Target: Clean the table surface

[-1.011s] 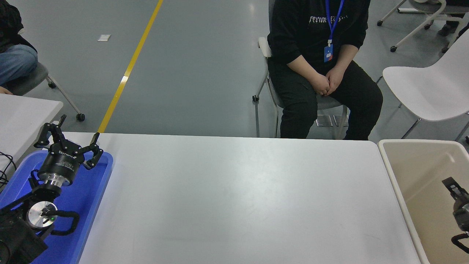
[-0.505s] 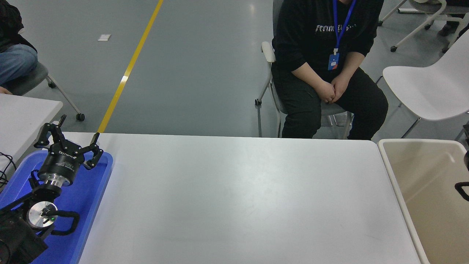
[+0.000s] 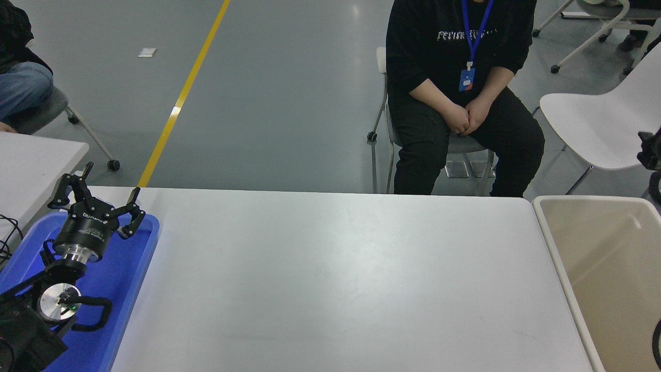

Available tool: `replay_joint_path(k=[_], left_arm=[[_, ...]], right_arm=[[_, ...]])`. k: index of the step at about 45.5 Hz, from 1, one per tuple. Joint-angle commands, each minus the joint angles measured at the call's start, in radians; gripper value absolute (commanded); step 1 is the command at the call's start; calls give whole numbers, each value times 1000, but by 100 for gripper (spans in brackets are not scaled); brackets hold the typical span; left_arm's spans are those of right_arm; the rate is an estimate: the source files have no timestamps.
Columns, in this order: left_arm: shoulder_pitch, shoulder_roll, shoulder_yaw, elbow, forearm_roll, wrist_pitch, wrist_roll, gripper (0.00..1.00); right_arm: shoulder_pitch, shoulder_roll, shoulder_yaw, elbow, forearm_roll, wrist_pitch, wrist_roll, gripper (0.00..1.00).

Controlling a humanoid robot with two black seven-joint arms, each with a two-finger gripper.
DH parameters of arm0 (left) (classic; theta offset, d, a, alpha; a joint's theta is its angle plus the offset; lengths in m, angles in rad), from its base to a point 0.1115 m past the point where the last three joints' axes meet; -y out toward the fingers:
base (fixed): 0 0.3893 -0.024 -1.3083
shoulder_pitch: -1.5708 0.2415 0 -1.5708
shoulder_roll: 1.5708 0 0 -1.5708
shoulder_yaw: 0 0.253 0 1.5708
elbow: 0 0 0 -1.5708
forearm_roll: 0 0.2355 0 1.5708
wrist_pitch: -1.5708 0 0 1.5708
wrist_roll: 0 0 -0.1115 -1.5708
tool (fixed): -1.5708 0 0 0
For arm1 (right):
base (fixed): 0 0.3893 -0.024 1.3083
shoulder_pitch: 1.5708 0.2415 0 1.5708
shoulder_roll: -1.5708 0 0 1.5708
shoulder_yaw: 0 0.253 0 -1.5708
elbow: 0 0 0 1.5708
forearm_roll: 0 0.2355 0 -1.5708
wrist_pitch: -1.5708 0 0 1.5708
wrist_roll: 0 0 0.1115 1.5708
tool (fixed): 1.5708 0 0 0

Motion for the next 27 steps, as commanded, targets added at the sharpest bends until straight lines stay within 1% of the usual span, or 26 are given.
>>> replay_joint_path(k=[1,8,15,18,22,27], left_arm=[[0,-1,0,0,0,0,0,100],[0,1,0,0,0,0,0,100],[0,-1,0,0,0,0,0,100],[0,1,0,0,0,0,0,100],[0,-1,0,0,0,0,0,100],[0,1,1,0,0,0,0,100]], right_arm=[[-2,0,243,145,0,29,0,98],[-30,9,266,213,0,38,1,98],[-63,46,268,224,0,38,1,98],[-97,63,269,242,0,38,3,98],[-161,80,285,318,0,38,11,98],[-238,99,306,414,-3,38,64,98]])
